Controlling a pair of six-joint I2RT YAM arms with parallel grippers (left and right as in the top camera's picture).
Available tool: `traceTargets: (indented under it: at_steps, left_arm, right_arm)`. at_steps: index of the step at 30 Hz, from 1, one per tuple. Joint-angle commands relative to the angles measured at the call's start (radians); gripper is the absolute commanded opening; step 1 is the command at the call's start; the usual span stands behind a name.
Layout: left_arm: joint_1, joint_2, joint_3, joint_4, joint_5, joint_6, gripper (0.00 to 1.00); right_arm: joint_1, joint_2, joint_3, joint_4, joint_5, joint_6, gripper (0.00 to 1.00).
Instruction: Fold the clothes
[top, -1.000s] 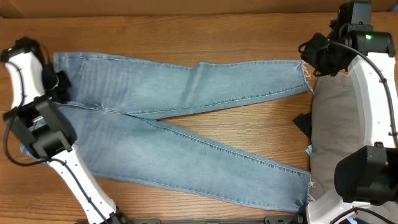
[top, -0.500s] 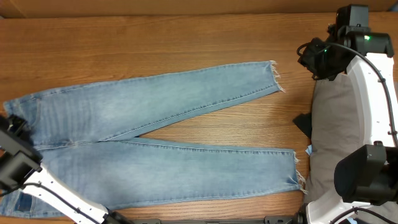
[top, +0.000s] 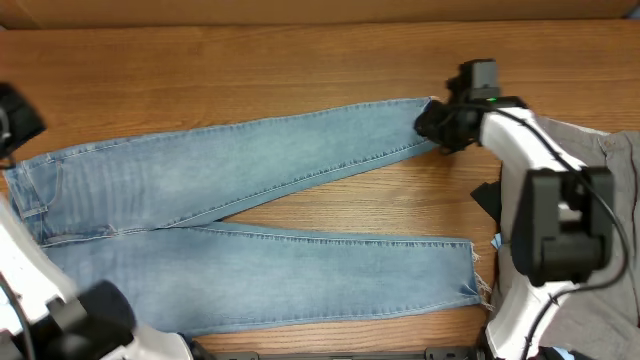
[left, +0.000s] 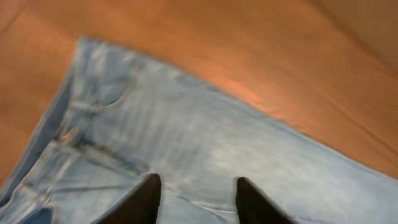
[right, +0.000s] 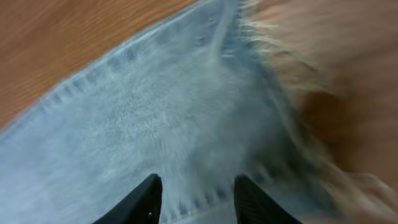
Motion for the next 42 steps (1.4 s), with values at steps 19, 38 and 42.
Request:
traceTargets:
  at_steps: [19,38,42]
  left_arm:
    - [-0.180,-0.146,0.008,-0.137,-0.028,-0.005,0.47]
    - [-0.180,-0.146,0.008,-0.163,-0.028,-0.013,0.45]
    - [-0.180,-0.146,0.008,-0.165,-0.023,-0.028,0.45]
  right_arm:
    - [-0.183,0.281,0.040,0.245,0.091,0.011,0.36]
    - [-0.132,0.281,0.059,0.068,-0.270,-0.224,0.09]
    - [-0.166,0.281,0.082,0.204,-0.157,-0.076,0.04]
